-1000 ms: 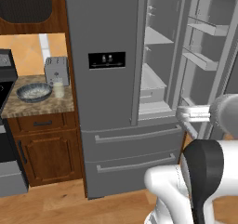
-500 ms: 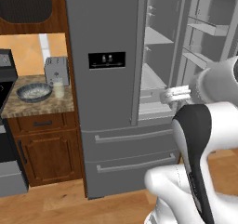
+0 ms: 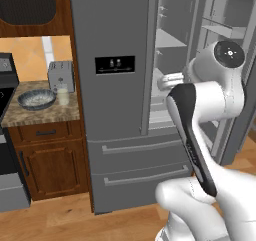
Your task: Grab a lemon wedge from the fridge and one ice cube from the ice bowl, and put them in the glass of lemonade.
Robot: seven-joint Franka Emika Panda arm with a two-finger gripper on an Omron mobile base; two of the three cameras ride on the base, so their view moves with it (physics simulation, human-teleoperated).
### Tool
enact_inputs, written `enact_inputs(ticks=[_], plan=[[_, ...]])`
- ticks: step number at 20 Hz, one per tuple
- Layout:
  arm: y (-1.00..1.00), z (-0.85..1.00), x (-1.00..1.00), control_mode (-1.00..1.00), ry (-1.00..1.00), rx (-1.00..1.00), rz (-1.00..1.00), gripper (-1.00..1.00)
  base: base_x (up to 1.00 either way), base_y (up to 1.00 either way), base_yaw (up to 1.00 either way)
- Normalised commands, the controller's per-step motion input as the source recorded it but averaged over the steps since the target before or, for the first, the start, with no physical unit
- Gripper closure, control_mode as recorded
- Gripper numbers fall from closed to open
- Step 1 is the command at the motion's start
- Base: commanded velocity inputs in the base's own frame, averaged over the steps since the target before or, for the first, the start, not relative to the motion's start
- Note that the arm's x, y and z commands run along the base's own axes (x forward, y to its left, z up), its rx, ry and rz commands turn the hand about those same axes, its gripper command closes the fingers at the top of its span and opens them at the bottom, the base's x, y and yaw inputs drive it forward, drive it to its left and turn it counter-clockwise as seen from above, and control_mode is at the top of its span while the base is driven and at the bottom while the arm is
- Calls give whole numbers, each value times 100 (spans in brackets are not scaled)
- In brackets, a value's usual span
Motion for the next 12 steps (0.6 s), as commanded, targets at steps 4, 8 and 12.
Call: enact_inputs(ticks=[4,8,12], plan=[[-35,-8,64,-100,0,3,13,-100,0,0,0],[0,-2,75,-100,0,0,3,-100,0,0,0],[0,-18,71,-100,0,0,0,-100,0,0,0]])
